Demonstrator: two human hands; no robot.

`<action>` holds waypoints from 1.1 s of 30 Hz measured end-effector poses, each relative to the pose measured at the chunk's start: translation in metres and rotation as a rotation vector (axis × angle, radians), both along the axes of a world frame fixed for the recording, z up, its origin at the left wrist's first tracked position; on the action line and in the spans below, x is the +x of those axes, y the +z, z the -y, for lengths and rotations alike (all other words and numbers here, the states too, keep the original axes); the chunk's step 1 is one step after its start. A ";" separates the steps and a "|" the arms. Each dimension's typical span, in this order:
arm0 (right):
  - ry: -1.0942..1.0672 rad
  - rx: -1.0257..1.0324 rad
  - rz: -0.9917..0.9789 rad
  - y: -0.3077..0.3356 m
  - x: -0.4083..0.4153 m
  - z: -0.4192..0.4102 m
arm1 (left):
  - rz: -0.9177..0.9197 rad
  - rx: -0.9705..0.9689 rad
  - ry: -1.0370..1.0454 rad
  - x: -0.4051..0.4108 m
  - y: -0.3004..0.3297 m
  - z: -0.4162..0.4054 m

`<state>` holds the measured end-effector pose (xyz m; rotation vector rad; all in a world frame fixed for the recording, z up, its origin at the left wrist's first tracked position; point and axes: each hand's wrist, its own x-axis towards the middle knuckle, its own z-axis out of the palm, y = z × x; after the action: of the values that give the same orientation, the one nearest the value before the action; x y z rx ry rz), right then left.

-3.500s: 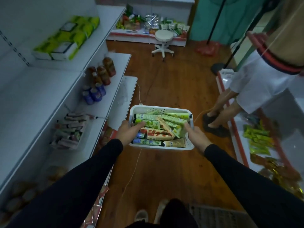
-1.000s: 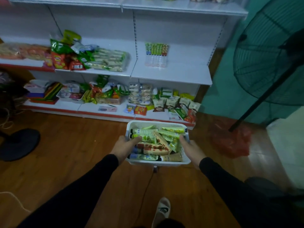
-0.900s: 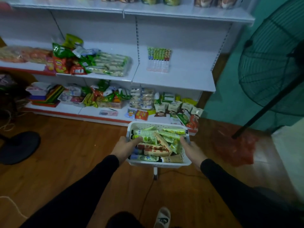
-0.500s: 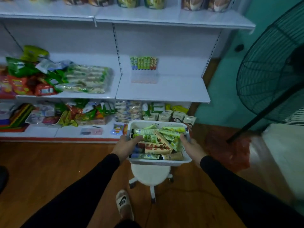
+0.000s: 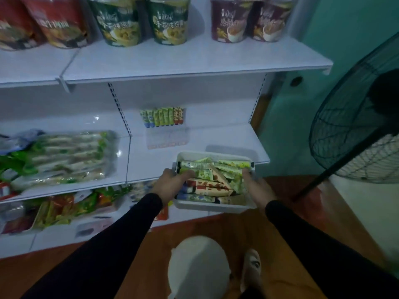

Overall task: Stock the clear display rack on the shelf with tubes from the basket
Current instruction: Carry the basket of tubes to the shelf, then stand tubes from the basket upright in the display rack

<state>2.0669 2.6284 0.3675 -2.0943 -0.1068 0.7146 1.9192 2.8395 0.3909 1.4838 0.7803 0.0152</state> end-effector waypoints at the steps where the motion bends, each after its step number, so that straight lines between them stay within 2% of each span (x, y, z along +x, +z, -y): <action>1: 0.009 -0.001 -0.003 -0.002 0.017 -0.006 | 0.004 -0.011 0.011 0.017 -0.004 -0.007; 8: 0.102 -0.093 0.043 -0.032 0.152 -0.050 | 0.028 -0.039 0.174 0.135 -0.039 -0.028; 15: -0.007 -0.116 0.117 -0.080 0.230 -0.070 | 0.041 -0.109 0.050 0.234 -0.096 -0.065; 22: -0.281 0.065 0.165 -0.132 0.290 -0.086 | 0.134 0.016 -0.100 0.314 -0.140 -0.095; 27: -0.292 0.095 0.195 -0.153 0.327 -0.097 | 0.146 0.107 -0.076 0.358 -0.168 -0.110; 30: -0.271 0.021 0.288 -0.161 0.339 -0.102 | 0.177 0.114 -0.072 0.375 -0.186 -0.120; 33: -0.248 -0.004 0.339 -0.167 0.342 -0.102 | 0.179 0.209 -0.094 0.384 -0.195 -0.124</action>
<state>2.4085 2.7299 0.2007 -2.1671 -0.0308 0.2086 2.3031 2.9637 0.1959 1.6897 0.5766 0.1608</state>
